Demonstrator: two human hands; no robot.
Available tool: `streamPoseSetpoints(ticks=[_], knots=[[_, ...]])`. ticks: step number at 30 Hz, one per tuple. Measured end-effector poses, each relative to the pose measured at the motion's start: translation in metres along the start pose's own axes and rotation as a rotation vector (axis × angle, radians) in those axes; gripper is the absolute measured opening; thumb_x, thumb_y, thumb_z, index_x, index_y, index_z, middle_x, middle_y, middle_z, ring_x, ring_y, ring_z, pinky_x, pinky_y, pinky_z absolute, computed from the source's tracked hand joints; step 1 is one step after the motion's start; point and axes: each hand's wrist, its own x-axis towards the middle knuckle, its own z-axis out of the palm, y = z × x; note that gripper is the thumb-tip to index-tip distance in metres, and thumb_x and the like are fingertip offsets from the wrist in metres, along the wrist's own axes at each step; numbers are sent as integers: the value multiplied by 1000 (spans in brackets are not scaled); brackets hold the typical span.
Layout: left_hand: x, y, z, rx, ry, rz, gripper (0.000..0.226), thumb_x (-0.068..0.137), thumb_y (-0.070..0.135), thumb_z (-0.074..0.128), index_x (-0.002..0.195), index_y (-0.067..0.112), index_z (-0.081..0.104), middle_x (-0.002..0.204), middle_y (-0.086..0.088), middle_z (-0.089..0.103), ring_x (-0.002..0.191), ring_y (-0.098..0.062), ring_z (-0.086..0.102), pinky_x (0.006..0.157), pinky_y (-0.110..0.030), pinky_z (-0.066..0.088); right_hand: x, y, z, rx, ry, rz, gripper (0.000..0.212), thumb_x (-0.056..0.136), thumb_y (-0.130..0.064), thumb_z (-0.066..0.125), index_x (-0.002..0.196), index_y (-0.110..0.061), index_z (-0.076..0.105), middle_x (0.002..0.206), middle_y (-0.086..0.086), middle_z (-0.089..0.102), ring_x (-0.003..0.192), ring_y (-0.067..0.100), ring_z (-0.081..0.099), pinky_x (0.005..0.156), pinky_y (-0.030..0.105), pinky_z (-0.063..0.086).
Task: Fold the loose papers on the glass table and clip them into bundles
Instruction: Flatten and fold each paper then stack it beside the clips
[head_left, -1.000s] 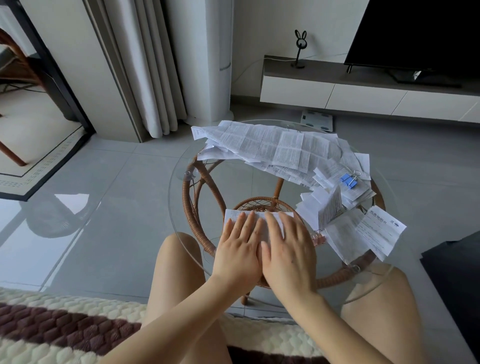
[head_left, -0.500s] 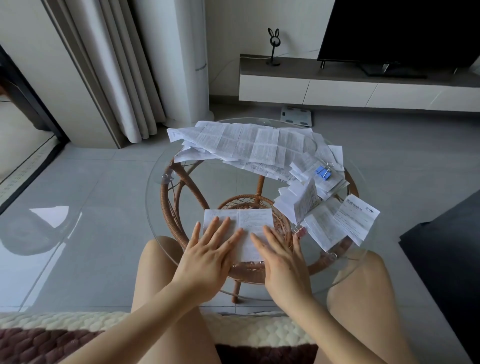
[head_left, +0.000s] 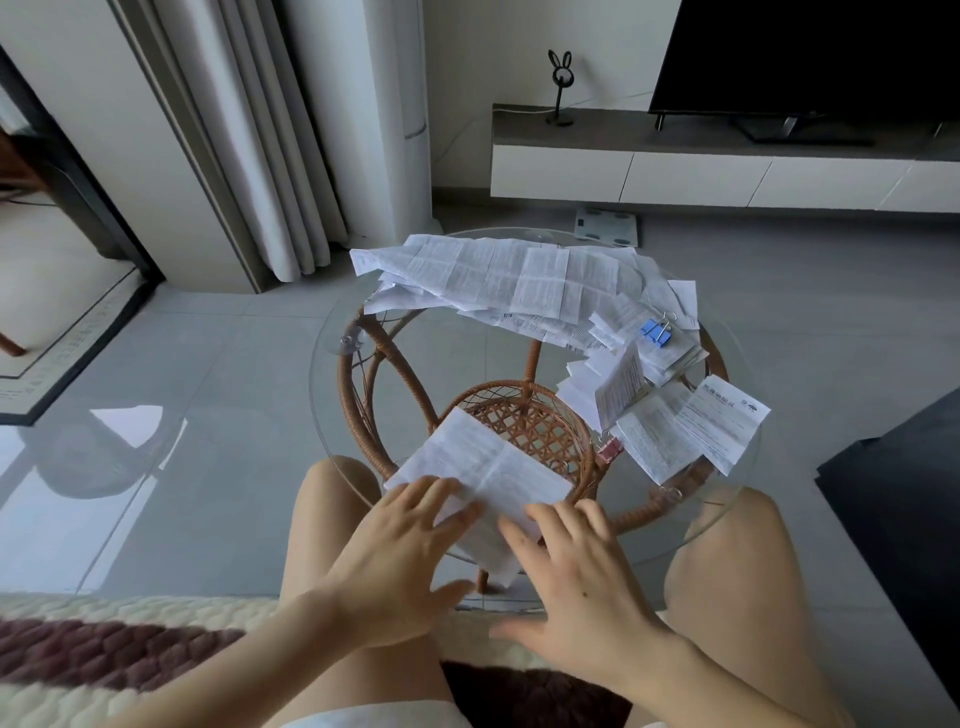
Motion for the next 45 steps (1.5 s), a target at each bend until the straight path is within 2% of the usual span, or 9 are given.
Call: streamPoseSetpoints(ticks=[7, 10, 13, 17, 22, 28, 36, 41, 45], knots=[[-2, -12, 7, -302, 90, 99, 31, 94, 36, 48, 99, 20, 75, 108, 2, 68, 103, -11, 61, 84, -25, 52, 5, 37, -3, 146, -44, -98, 62, 61, -47, 74, 116, -20, 63, 122, 1, 58, 114, 20, 52, 105, 42, 34], [-2, -27, 7, -426, 97, 73, 29, 93, 41, 51, 102, 26, 74, 116, 9, 66, 121, -2, 51, 106, -30, 37, 5, 37, -9, 277, -18, -108, 32, 70, -27, 67, 100, -21, 70, 102, -7, 64, 90, 14, 58, 85, 36, 46], [5, -29, -4, -225, 192, -35, 14, 77, 32, 64, 82, 40, 75, 96, 17, 65, 96, 0, 48, 88, -19, 28, 5, 29, -12, 279, 51, -169, 11, 80, -20, 58, 80, -21, 69, 83, -10, 62, 73, 10, 54, 76, 31, 40], [9, -22, -9, -198, 257, -160, 22, 56, 35, 90, 67, 34, 72, 74, 21, 60, 75, 3, 43, 77, -7, 23, 13, 22, -15, 412, 134, -76, 23, 86, -25, 57, 64, -20, 51, 64, -12, 50, 63, 9, 44, 70, 24, 38], [8, -24, -4, -177, 373, -230, 20, 77, 37, 77, 62, 28, 67, 67, 30, 42, 65, 6, 34, 61, -12, 26, 31, 21, -26, 646, -22, 259, 21, 83, -39, 65, 90, -18, 66, 78, -12, 66, 70, 5, 57, 61, 19, 44], [10, -16, 3, -182, 432, -476, 25, 77, 26, 77, 57, 25, 61, 59, 21, 43, 62, 0, 38, 62, -13, 29, 56, 21, -14, 506, -62, 568, 27, 84, -34, 66, 73, -10, 59, 65, -5, 59, 60, 12, 52, 52, 24, 38], [12, -12, 8, -184, 382, -522, 17, 73, 23, 80, 80, 24, 65, 76, 13, 60, 68, -10, 50, 69, -24, 25, 64, 13, -17, 374, -139, 633, 23, 86, -32, 63, 98, -13, 60, 100, -1, 66, 81, 15, 55, 61, 23, 41], [17, -17, 8, -192, 302, -452, 28, 71, 20, 83, 94, 30, 71, 82, 9, 60, 76, -19, 58, 67, -30, 35, 70, 15, -20, 250, -223, 571, 59, 86, -38, 64, 137, -22, 38, 135, 1, 44, 122, 20, 43, 89, 28, 42], [19, -18, 5, -169, 232, -423, 27, 77, 22, 78, 100, 33, 70, 90, 7, 59, 84, -20, 57, 71, -31, 35, 80, 23, -26, 317, -341, 607, 55, 78, -38, 73, 125, -22, 50, 124, -3, 55, 109, 17, 52, 78, 26, 42]])
